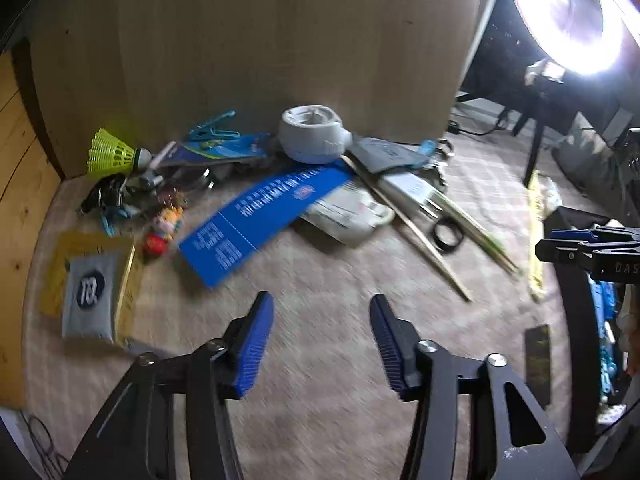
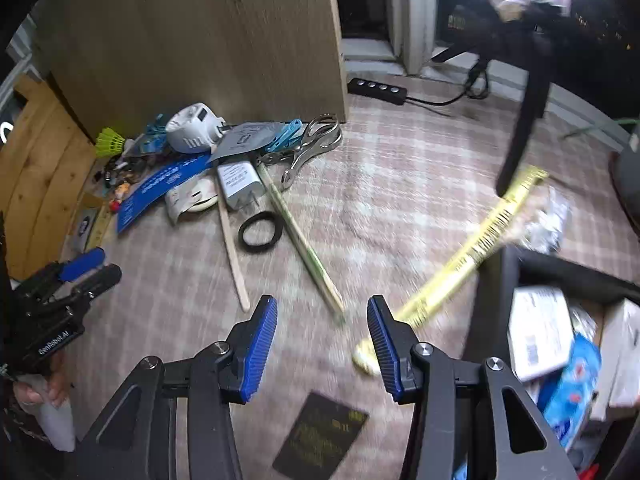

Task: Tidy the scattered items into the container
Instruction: 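Grasp the white wrapper with the left tool while the right tool grasps a wooden stick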

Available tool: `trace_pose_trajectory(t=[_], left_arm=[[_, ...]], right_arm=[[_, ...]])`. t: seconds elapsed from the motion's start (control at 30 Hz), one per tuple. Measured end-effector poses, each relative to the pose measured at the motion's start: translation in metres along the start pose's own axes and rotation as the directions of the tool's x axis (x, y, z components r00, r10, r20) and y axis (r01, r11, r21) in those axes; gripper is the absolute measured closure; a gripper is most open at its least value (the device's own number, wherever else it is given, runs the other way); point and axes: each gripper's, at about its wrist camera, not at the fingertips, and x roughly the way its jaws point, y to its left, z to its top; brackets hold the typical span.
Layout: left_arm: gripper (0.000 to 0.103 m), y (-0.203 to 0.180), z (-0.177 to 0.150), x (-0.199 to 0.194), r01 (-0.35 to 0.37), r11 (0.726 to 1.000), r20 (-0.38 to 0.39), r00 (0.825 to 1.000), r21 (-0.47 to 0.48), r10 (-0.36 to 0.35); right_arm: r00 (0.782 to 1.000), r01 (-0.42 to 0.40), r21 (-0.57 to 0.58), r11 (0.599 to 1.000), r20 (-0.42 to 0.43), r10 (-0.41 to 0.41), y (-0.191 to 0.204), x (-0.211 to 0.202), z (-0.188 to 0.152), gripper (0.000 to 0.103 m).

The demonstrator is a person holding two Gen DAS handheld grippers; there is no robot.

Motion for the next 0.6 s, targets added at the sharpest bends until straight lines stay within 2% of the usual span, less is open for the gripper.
trace_pose_trajectory(t=[0.07,0.17,0.23,0.3,0.4,0.6], left_arm=[[0.039,0.004,0.007,0.006,-0.002,1.000,0.002,1.000,-0.001,0.002],[0.038,0.007,0.019,0.017,0.011,1.000,-0.008,1.000,-0.012,-0.011],[0.038,0.005,0.026,0.026,0.046,0.998,-0.027,0.999,-0.032,-0.047],[0.038,0.002,0.031,0.039,0.092,0.993,-0.050,0.994,-0.071,-0.096],[0.038,-0.003,0.035,0.053,0.097,0.990,-0.065,0.992,-0.102,-0.104],[0.038,-0.001,0.044,0.076,0.144,0.965,-0.071,0.984,-0.217,-0.163]], right_arm=[[1.000,0.001,-0.005,1.000,-0.013,-0.001,0.001,0.011,0.009,0.060],[1.000,0.009,-0.021,1.000,-0.027,-0.009,0.005,0.026,0.020,0.060],[0.999,0.022,-0.037,0.999,-0.037,-0.024,0.008,0.037,0.027,0.060],[0.999,0.029,-0.050,0.998,-0.045,-0.031,0.010,0.045,0.032,0.060],[0.998,0.037,-0.064,0.997,-0.050,-0.041,0.012,0.054,0.036,0.060],[0.997,0.043,-0.090,0.995,-0.053,-0.048,0.015,0.064,0.042,0.060]])
